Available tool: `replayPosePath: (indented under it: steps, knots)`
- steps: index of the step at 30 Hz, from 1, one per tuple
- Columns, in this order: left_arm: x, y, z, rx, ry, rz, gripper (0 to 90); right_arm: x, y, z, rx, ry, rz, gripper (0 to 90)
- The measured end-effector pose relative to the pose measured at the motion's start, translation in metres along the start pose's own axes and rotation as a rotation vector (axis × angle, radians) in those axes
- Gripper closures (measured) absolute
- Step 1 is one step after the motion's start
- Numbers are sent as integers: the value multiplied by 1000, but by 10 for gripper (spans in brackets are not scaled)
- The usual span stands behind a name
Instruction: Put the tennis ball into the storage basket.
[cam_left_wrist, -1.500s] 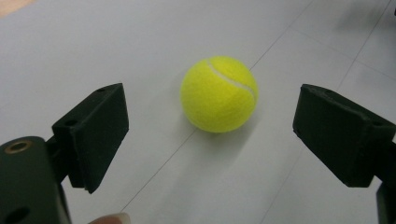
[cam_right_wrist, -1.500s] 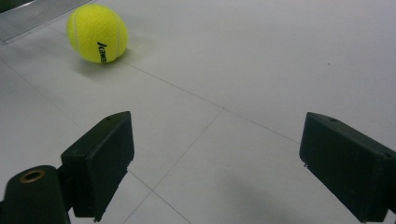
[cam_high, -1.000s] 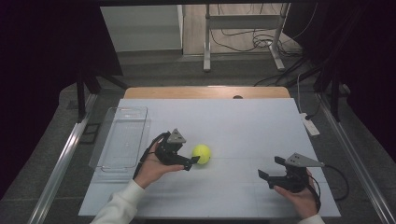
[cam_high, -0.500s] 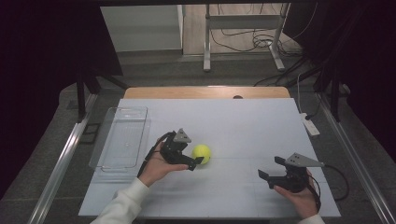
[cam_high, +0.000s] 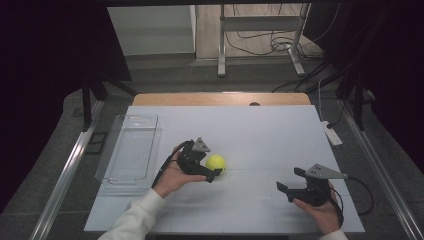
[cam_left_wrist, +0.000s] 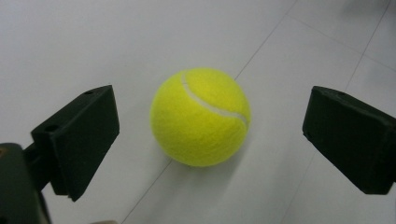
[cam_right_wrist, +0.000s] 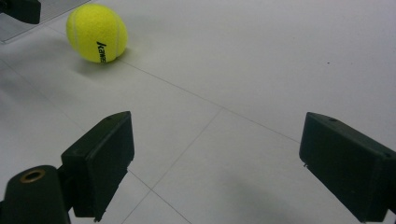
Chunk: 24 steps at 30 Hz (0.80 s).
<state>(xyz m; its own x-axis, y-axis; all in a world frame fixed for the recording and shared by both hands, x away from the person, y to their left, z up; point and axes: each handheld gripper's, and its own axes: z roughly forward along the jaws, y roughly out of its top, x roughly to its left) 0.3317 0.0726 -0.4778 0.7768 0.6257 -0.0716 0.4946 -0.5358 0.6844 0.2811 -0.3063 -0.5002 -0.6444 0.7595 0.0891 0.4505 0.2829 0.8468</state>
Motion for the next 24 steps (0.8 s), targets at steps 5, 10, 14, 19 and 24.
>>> replayPosePath:
  steps: [5, 10, 14, 19, 24]
  knots:
    - [1, 2, 9, 21, 15, 5, 31, 0, 0, 0, -2, 0, 0, 101]
    - [2, 4, 15, 33, 10, -2, 32, 0, 0, 0, -2, -1, 2, 101]
    - [4, 4, 18, 45, 17, -6, 32, 0, 0, 0, -1, -1, 2, 101]
    - [7, 3, 23, 57, 19, -17, 33, 0, 0, 0, -1, 0, 1, 101]
    - [8, 3, 29, 74, 12, -21, 33, 0, 0, 0, -2, 0, 1, 101]
